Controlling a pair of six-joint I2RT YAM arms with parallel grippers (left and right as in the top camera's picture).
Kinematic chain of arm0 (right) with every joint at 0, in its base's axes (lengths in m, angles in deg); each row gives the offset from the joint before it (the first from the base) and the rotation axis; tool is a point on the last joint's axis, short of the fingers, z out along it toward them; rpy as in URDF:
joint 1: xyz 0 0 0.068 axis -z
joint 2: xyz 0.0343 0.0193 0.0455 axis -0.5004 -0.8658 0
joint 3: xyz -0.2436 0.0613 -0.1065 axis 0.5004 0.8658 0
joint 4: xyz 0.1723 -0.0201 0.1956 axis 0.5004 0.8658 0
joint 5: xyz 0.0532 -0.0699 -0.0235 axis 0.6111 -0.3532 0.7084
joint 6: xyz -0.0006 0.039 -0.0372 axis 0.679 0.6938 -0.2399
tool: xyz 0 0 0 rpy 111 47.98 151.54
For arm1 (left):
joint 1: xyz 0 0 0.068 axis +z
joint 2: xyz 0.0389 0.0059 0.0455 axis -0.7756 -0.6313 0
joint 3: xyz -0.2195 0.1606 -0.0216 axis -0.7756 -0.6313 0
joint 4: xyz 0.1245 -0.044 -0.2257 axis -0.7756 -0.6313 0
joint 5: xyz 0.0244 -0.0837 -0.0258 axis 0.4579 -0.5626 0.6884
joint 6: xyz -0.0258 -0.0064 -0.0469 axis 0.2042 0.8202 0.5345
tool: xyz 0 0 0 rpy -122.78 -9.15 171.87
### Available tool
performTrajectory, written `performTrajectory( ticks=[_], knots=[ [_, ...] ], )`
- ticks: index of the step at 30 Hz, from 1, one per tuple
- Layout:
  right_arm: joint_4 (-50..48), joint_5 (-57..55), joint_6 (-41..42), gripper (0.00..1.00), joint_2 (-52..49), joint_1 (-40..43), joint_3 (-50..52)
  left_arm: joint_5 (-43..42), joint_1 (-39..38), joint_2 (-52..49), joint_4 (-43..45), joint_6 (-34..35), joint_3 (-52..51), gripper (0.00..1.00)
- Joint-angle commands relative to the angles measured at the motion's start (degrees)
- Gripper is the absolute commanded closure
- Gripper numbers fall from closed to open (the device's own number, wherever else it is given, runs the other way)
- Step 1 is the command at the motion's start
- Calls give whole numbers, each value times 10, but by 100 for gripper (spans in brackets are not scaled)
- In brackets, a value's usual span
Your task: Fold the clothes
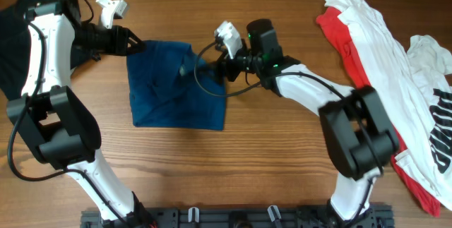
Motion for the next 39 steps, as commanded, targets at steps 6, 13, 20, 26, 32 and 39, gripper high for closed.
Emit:
performTrajectory(
  ticks=[6, 13, 20, 26, 32, 39],
  knots=[
    [-100, 137, 37, 4, -66, -7, -3, -11, -17, 17, 1, 3, 3, 61],
    [-105, 168, 38, 4, -84, -23, -3, 0, -21, 17, 1, 3, 3, 61],
    [-103, 36, 72, 5, -90, -28, -3, 6, -21, 17, 1, 3, 3, 61],
    [-113, 37, 78, 4, -90, -35, -3, 6, -21, 17, 2, 3, 4, 61],
    [-124, -8, 77, 4, -94, -59, -3, 6, -21, 17, 2, 3, 3, 61],
    [-162, 45, 87, 4, -103, -80, -3, 6, -21, 17, 2, 3, 3, 61]
  ],
)
